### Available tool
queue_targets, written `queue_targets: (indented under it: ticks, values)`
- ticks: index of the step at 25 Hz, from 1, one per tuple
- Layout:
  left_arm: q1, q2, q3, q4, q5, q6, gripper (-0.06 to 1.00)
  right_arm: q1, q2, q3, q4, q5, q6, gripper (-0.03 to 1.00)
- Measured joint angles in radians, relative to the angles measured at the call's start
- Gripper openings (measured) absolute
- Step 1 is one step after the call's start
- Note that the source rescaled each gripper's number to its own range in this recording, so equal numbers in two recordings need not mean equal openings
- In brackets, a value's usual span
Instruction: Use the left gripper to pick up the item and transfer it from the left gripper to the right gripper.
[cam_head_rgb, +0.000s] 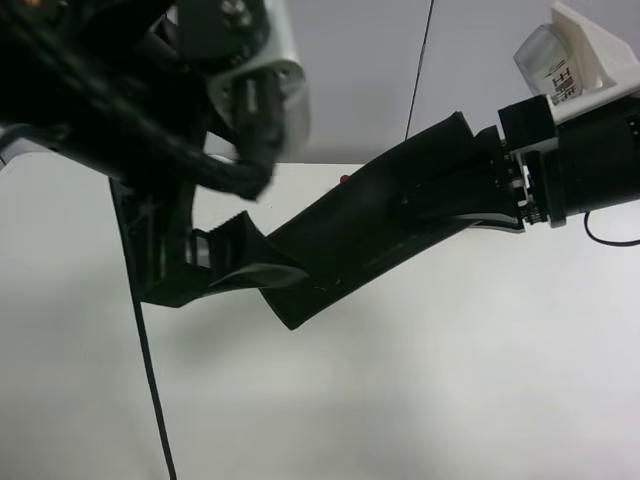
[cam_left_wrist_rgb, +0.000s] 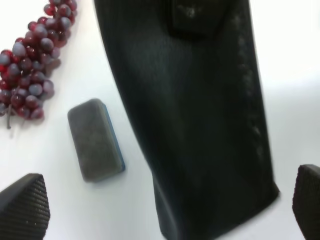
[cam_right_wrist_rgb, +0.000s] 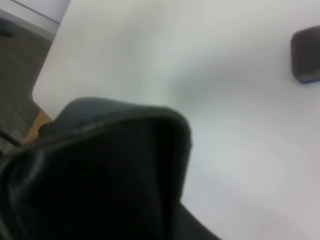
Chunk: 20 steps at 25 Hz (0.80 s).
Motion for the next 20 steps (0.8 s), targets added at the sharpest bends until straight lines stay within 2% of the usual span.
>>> queue_targets:
  ticks: [4,12,16,20]
  values:
    - [0.000,-0.092,0.000,0.013,0.114,-0.068,0.98,0.000,0.000,0.000,-0.008,0.000,0.000,0.01]
    - [0.000,-0.266,0.000,0.102,0.489,-0.309,0.98,0.000,0.000,0.000,-0.018,0.000,0.000,0.01]
    - [0.000,-0.359,0.009,0.110,0.516,-0.400,0.98,0.000,0.000,0.000,-0.021,-0.002,0.000,0.01]
    - [0.000,-0.489,0.116,0.110,0.518,-0.478,0.98,0.000,0.000,0.000,-0.021,-0.003,0.000,0.00]
